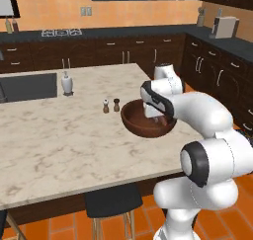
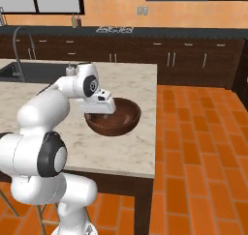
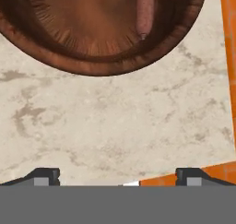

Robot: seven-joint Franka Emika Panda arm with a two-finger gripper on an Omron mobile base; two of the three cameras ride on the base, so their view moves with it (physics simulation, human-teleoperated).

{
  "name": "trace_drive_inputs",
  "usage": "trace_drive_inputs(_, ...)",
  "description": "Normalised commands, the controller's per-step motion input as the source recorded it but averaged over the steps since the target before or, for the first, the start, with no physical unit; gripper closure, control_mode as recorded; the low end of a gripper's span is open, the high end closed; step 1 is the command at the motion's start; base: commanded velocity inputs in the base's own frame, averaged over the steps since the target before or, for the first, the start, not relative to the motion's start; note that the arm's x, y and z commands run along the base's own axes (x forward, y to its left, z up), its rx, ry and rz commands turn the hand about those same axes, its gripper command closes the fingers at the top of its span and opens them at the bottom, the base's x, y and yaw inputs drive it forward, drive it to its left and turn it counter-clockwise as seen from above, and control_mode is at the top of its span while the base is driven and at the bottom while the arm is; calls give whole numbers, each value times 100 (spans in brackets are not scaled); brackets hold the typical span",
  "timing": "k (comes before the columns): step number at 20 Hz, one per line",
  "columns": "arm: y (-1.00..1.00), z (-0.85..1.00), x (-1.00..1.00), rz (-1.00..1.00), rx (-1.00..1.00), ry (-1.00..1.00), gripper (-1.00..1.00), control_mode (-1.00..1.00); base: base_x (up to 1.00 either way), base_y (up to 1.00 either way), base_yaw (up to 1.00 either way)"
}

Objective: Place one bun and one sausage from the bowl on each plate.

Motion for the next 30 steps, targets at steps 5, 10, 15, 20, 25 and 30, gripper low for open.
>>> trace_drive_inputs(5, -42, -57, 100, -1, -2, 6, -100, -100, 0, 0, 0)
trace_drive_inputs(10, -5, -9, 88, 1, -5, 1, -100, -100, 0, 0, 0)
trace_drive_inputs(15, -11, -45, 64, 0, -10, 5, -100, -100, 0, 0, 0)
trace_drive_inputs(20, -15, -62, 30, 0, -4, -3, -100, -100, 0, 0, 0)
trace_drive_inputs(25, -24, -40, 35, 0, -3, -2, -100, -100, 0, 0, 0)
trace_drive_inputs(30, -3, -36, 28, 3, -2, -13, -100, -100, 0, 0, 0)
